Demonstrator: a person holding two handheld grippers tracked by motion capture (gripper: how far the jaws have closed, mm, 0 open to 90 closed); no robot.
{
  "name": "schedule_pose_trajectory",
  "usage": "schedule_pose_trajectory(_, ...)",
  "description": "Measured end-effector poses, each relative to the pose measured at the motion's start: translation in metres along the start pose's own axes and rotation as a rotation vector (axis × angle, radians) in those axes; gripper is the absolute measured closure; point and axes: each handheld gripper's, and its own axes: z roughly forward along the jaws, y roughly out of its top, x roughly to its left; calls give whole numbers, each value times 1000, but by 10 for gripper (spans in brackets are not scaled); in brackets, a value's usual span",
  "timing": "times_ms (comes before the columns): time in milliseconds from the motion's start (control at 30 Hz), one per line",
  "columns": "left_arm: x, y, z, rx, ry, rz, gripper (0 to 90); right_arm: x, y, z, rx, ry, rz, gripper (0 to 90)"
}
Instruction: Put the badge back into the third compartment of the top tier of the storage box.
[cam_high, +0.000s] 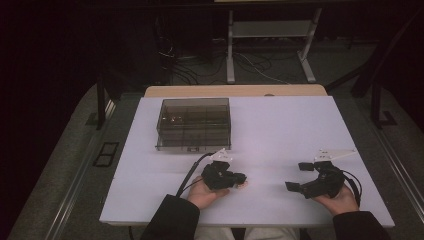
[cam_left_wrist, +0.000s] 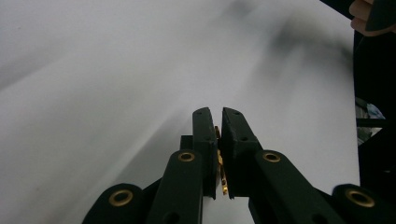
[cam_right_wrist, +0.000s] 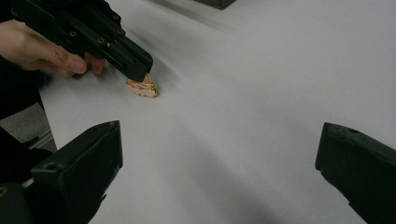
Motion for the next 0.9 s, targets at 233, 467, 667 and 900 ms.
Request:
schedule_pose_trajectory(233,-7,5,0,12,-28,8,842,0,0,0,1,0,0,1)
schedule_pose_trajectory(467,-6,11,-7,5,-41,15,842,0,0,0,0,1,-1,1)
schedule_pose_trajectory(667,-6,18,-15,-3,-42,32,841,0,0,-1,-2,1,4,1)
schedule_pose_trajectory(900,-6,25,-22,-16,-49,35,841,0,0,0,-2,2,2,1)
